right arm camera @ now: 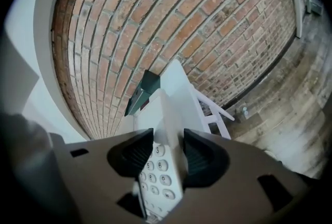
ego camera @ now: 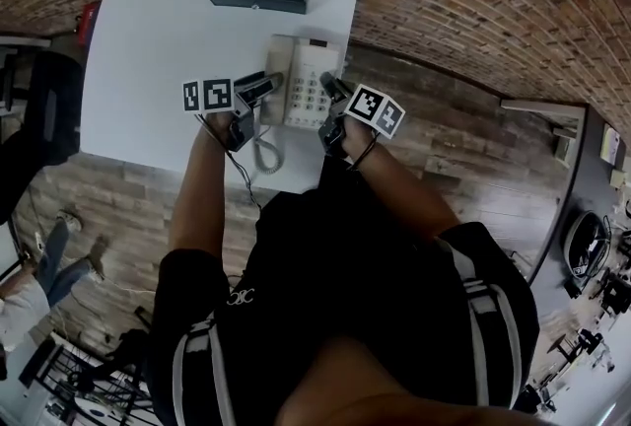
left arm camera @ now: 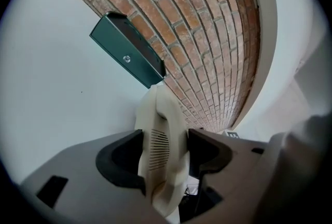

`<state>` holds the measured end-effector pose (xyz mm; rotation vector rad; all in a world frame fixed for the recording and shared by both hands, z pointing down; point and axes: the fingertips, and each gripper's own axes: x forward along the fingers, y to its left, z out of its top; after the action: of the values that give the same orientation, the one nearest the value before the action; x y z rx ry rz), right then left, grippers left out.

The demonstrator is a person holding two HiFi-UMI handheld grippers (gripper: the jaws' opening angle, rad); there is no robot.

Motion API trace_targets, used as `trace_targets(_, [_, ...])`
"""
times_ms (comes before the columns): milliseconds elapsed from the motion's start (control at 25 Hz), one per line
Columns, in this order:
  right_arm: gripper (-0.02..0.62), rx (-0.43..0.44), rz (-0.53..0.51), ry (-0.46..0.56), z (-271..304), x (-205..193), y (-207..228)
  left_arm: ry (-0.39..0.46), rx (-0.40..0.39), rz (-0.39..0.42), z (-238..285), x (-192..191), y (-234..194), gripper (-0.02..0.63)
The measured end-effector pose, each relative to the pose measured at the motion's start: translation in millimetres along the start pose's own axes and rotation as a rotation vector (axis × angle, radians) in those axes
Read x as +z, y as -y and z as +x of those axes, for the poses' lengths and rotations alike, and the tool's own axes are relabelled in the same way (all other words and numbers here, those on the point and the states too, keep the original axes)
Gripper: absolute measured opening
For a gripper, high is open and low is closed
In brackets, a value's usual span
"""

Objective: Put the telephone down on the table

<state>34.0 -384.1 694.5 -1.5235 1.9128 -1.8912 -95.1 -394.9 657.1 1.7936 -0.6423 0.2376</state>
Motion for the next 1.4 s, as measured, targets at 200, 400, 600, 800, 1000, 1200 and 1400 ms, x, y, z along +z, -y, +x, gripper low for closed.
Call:
trace_targets(200, [0.163, -0.013, 0.002, 0.049, 2.3, -4.5, 4.9, -0.043, -0.004, 0.053, 5.0, -6.5, -10.6, 0.276])
trace_targets(400, [0.166, 0.003, -0.001, 0.066, 2.8, -6.1, 8.1, -0.039, -0.023, 0.041, 6.1, -12.3, -17.9, 0.282])
trace_targets(600, [0.17, 0.016, -0.004, 0.064, 3.4, -5.7, 8.5, 0.009, -0.04, 0.017, 5.7, -11.6, -19.3, 0.29])
trace_targets(800, [0.16, 0.026, -0.065, 0.069, 0.1, -3.0, 6.2, 0.051, -0.004, 0.05, 1.7, -8.9, -16.0, 0.29])
trace_targets(1000, [0.076, 0.064, -0.163, 0.213, -30.4, 25.5, -20.9, 0.2, 0.156, 0.22, -29.9, 12.6, 1.8, 0.288])
trace_targets(1200, [0.001, 0.154, -0.366, 0.283, -57.0, 38.0, -69.7, 0.385, 0.343, 0.402, -76.4, 31.5, 33.6, 0.089])
trace_targets(1400, [-0.002, 0.196, -0.651, 0.394, -98.0, 48.3, -127.4, 0.555, 0.472, 0.501, -118.8, 38.1, 81.0, 0.021])
